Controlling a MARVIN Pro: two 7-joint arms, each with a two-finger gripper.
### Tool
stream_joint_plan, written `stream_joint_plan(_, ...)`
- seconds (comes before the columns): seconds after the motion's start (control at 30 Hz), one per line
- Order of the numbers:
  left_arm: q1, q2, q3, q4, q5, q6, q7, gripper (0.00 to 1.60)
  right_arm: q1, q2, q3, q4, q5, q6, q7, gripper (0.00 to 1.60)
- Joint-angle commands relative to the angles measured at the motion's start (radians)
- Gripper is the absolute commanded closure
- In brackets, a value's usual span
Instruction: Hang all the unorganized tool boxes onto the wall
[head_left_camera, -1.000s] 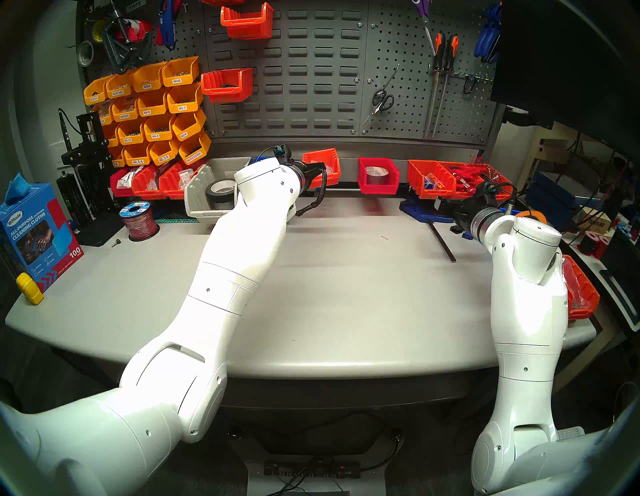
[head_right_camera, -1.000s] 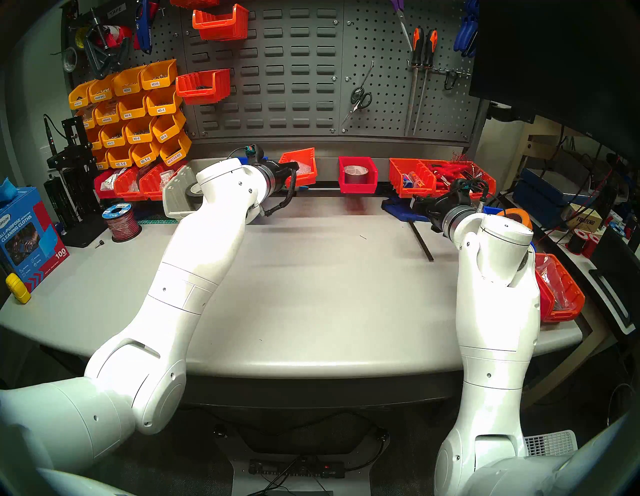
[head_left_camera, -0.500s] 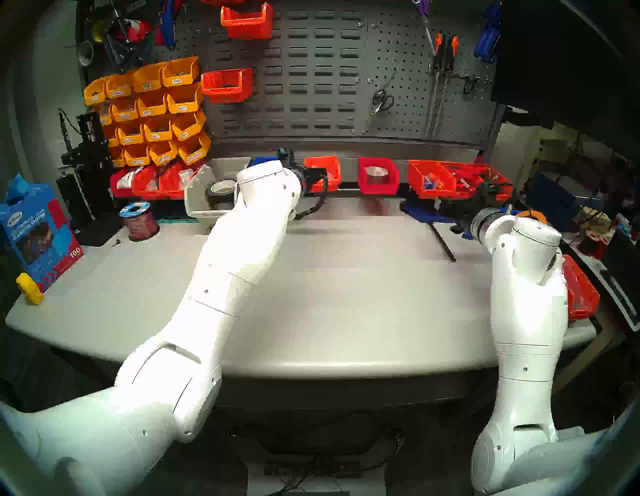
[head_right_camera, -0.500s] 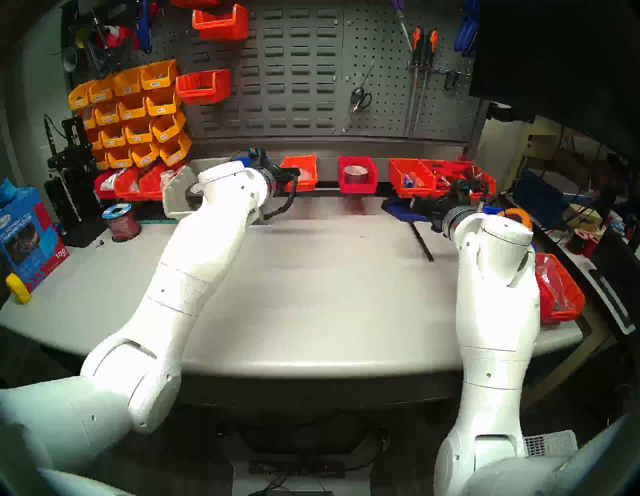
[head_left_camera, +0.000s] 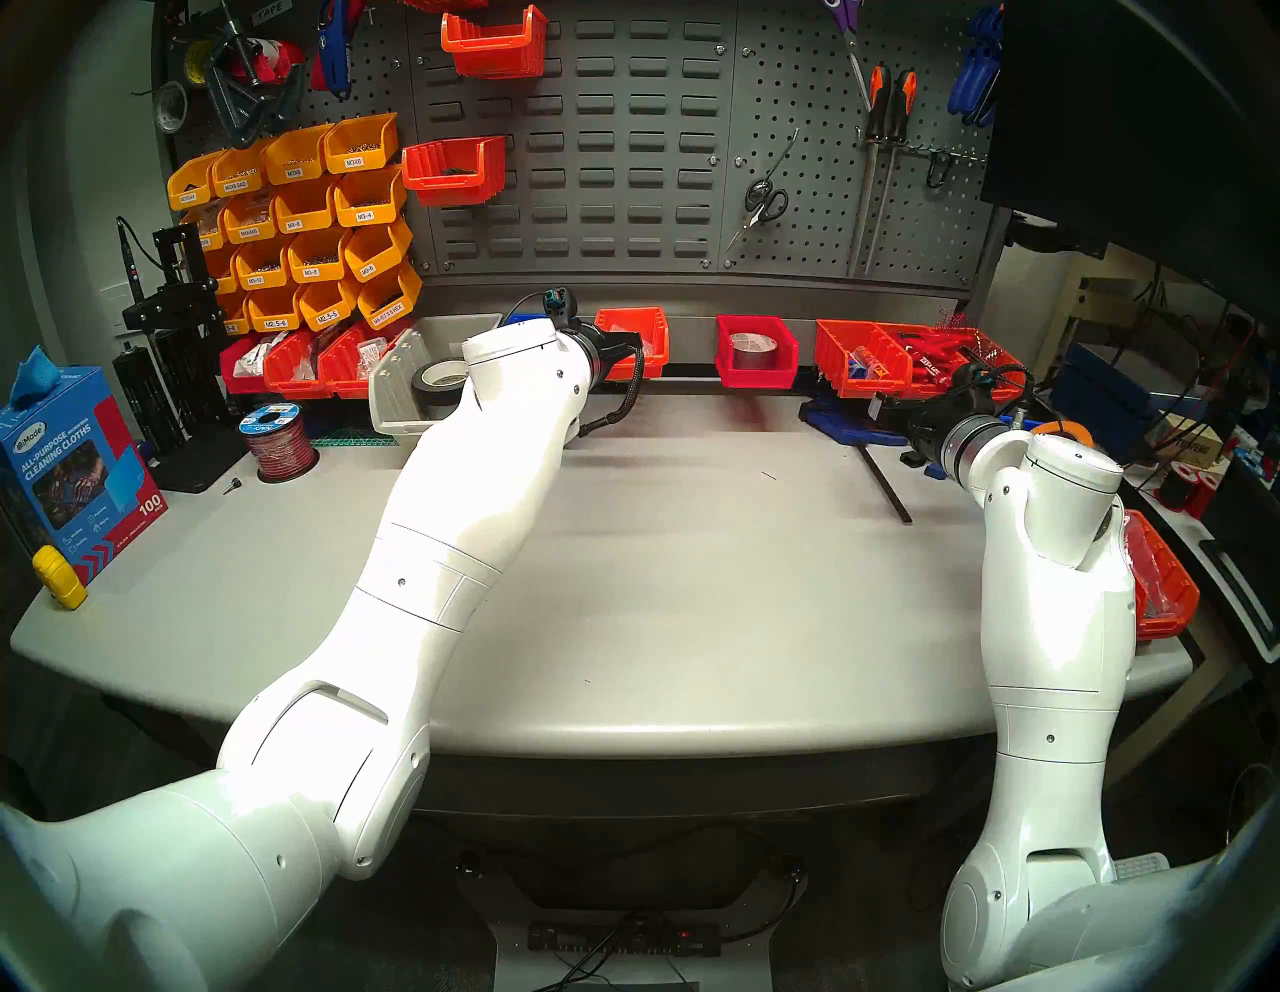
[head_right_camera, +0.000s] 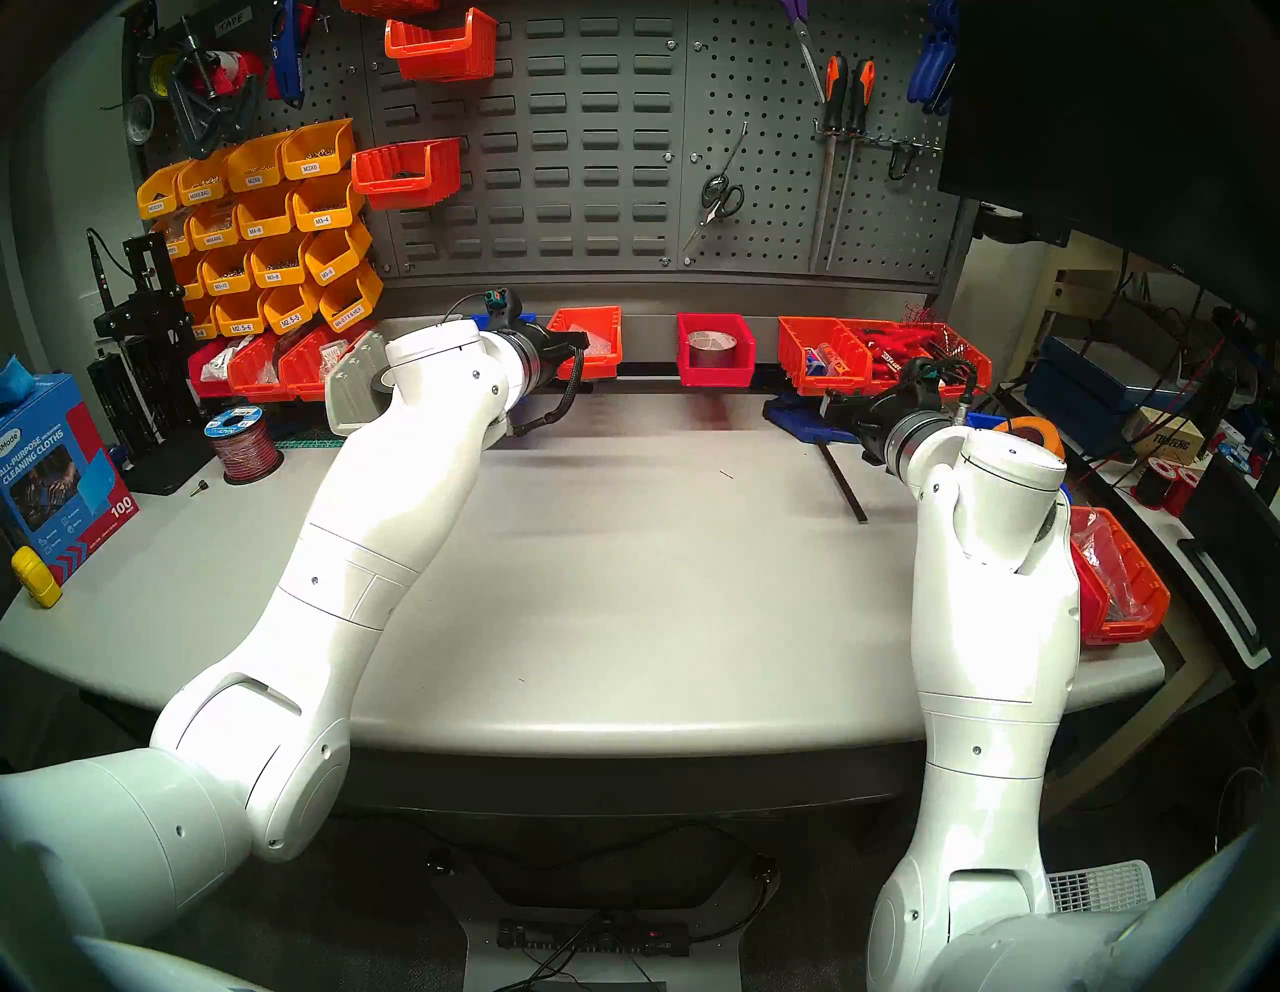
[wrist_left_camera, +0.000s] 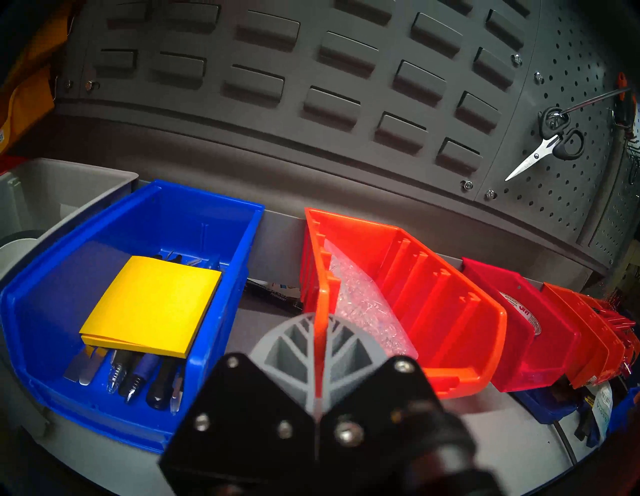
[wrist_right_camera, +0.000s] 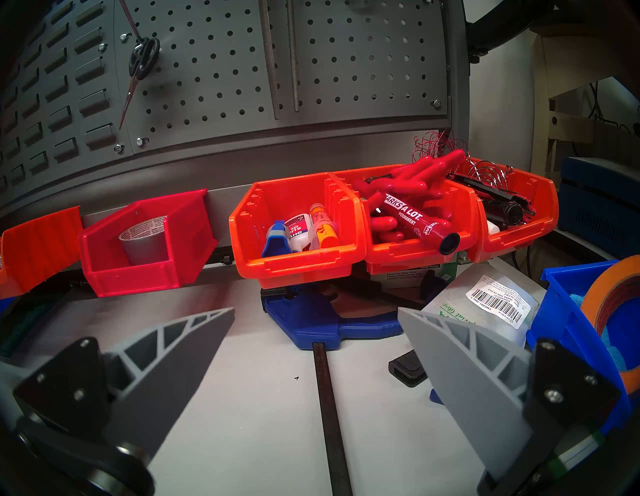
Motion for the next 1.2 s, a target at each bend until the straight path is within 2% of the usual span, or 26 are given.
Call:
stream_joint_plan(0.0, -0.036, 0.001, 0.001, -0.027, 0.002, 0.009, -0.009, 1.6, 0.014, -0.002, -0.002, -0.014, 0.001, 0.003, -0.002, 0.0)
stream_joint_plan(1.17, -0.104, -0.023, 0.019, 0.051, 0.032, 0.013, -0.045, 1.6, 0.015, -0.006, 0.0, -0.014, -0.006, 0.004, 0.004, 0.0)
